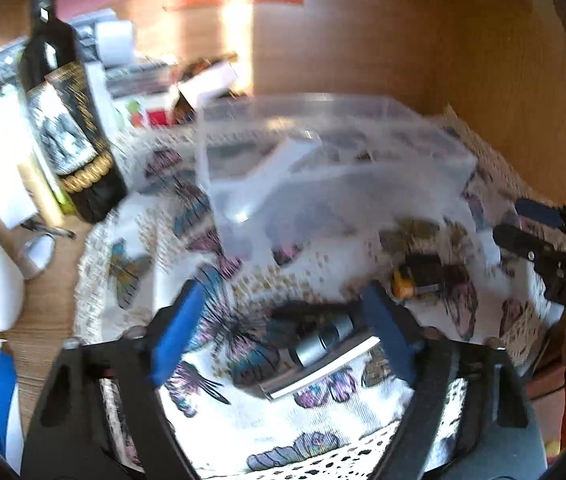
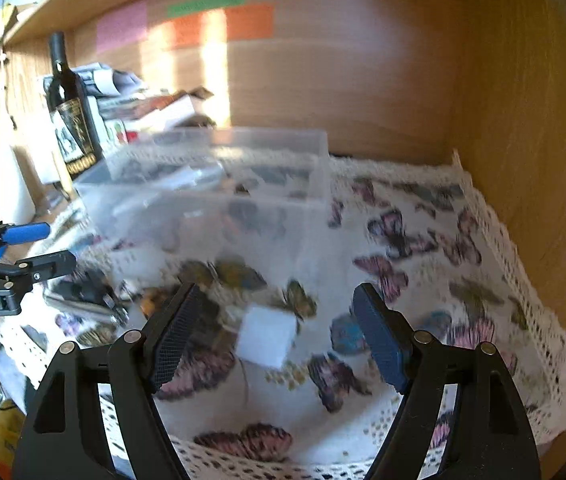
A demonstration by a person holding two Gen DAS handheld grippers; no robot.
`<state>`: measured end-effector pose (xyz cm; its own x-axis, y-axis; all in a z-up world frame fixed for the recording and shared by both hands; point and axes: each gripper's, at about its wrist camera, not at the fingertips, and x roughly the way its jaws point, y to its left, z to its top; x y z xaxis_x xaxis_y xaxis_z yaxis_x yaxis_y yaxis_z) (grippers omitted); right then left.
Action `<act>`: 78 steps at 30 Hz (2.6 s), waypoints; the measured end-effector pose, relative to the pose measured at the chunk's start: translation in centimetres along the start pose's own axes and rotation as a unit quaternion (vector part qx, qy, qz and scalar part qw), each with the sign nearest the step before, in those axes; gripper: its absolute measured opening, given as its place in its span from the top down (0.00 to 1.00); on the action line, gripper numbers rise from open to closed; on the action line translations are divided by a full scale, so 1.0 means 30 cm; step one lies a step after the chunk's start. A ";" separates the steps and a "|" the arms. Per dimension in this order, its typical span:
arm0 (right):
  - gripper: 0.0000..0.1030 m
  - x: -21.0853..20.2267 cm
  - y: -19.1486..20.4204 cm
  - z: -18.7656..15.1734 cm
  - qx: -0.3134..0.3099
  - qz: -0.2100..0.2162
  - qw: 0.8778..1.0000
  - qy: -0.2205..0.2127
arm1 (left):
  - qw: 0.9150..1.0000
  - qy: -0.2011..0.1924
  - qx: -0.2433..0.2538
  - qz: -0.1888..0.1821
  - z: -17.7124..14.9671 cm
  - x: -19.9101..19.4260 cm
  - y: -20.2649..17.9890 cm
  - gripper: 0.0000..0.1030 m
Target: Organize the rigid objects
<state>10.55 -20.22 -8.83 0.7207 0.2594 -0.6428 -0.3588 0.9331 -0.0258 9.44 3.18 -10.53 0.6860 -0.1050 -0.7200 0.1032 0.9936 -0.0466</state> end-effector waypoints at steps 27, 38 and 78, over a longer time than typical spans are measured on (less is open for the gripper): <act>0.74 0.083 -0.009 -0.058 0.028 0.033 0.998 0.047 | 0.998 0.027 0.026 -0.049 -0.041 0.038 -0.064 0.71; 0.74 0.015 -0.008 -0.024 0.026 0.038 0.999 0.012 | 0.999 -0.031 0.010 -0.021 -0.006 -0.081 -0.010 0.72; 0.74 0.237 0.024 0.297 0.002 0.039 0.999 -0.032 | 1.000 -0.009 -0.017 0.000 0.344 0.207 -0.008 0.71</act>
<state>20.70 -15.47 -6.58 0.7266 0.3471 -0.5929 -0.4139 0.9099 0.0254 21.12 1.85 -7.86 0.6989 -0.1056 -0.7074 0.0791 0.9944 -0.0703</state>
